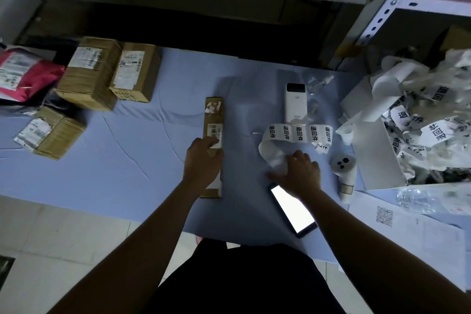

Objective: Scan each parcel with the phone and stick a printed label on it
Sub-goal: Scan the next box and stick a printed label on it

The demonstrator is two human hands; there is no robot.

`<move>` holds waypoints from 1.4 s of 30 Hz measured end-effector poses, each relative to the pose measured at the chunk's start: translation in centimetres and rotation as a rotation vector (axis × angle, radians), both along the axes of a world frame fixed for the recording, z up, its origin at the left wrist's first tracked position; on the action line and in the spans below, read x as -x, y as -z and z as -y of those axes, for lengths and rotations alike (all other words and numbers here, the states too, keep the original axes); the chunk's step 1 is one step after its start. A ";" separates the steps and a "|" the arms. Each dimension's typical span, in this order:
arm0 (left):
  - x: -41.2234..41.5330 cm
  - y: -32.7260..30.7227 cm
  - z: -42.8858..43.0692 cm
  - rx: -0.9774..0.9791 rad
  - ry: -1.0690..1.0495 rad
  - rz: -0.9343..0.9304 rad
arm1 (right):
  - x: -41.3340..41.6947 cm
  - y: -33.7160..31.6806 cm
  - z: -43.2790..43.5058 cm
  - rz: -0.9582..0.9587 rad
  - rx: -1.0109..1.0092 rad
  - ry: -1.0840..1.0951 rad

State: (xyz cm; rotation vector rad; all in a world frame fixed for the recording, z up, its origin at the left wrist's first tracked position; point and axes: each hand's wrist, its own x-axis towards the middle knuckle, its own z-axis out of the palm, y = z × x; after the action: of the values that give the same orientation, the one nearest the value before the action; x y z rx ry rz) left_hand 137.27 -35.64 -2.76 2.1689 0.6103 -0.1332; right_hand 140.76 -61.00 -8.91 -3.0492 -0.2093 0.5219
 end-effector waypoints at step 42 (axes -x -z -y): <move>-0.1 -8.5 2.1 0.095 0.595 0.561 | 5.8 -12.9 -6.5 0.169 -1.499 0.449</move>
State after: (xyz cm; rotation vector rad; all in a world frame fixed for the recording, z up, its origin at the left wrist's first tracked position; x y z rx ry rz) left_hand 137.36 -37.78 5.75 2.0985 -0.3570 0.1292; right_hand 134.96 -54.49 3.95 -1.5700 0.0795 -0.0121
